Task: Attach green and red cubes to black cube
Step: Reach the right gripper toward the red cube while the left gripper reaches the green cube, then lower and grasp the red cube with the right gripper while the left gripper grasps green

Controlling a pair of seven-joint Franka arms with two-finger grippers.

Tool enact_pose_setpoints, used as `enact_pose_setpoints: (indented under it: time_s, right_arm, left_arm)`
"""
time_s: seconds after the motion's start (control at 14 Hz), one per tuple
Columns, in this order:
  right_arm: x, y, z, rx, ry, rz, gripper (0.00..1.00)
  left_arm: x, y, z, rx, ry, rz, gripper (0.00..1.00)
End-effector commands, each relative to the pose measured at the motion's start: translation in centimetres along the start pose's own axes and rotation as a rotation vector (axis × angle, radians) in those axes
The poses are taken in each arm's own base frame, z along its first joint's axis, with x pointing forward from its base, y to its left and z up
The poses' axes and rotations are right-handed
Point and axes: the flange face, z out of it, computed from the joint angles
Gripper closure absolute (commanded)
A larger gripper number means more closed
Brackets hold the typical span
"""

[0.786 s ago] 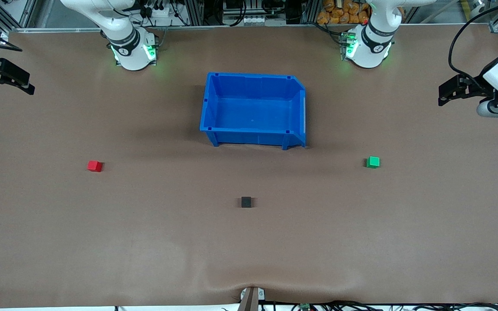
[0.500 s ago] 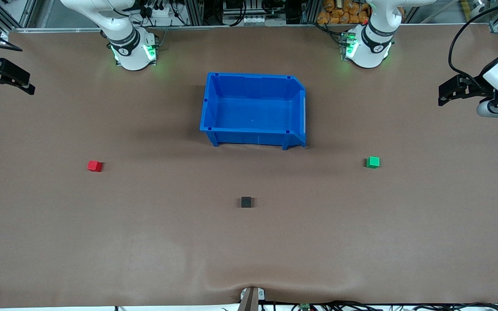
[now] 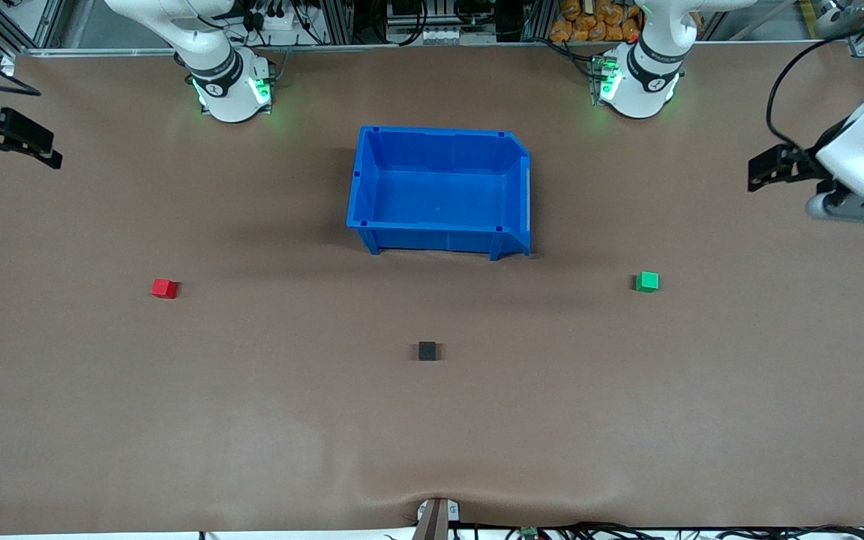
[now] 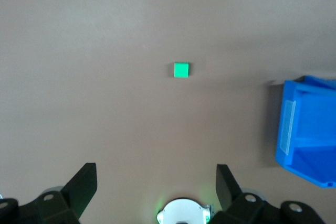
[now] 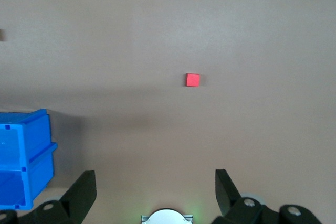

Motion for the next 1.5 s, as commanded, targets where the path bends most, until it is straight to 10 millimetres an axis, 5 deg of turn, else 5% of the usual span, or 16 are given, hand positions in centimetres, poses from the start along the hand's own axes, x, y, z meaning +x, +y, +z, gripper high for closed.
enact_pose_setpoints:
  time_s: [0.0, 0.21, 0.29, 0.43, 0.64, 0.71, 1.07, 1.43]
  right_arm:
    - [2.7, 1.2, 2.5, -0.003, -0.040, 0.004, 0.00]
    - [4.9, 1.4, 4.6, -0.005, -0.046, 0.021, 0.00]
    - [6.3, 2.9, 6.8, 0.000, -0.059, 0.046, 0.00]
    - [10.9, 5.3, 15.8, 0.036, -0.187, 0.080, 0.00]
    - [13.3, 9.1, 22.3, 0.075, -0.206, 0.157, 0.00]
    - [13.8, 10.4, 24.2, 0.118, -0.220, 0.178, 0.00]
    - [14.8, 10.9, 36.5, 0.170, -0.406, 0.215, 0.00]
    - [14.4, 11.8, 43.5, 0.104, -0.379, 0.206, 0.00]
  left_arm:
    - [1.3, 0.4, 3.3, -0.019, -0.037, 0.011, 0.00]
    - [2.5, 0.8, 10.2, -0.020, -0.032, 0.017, 0.00]
    - [2.6, 0.9, 12.9, -0.020, -0.021, 0.019, 0.00]
    - [3.0, 1.3, 17.9, -0.024, 0.001, 0.023, 0.00]
    - [4.2, 2.1, 23.4, -0.031, 0.006, 0.036, 0.00]
    - [4.8, 2.2, 25.0, -0.035, -0.002, 0.037, 0.00]
    - [5.4, 2.8, 31.7, -0.046, 0.043, 0.027, 0.00]
    - [6.5, 4.8, 36.6, -0.060, 0.071, -0.086, 0.00]
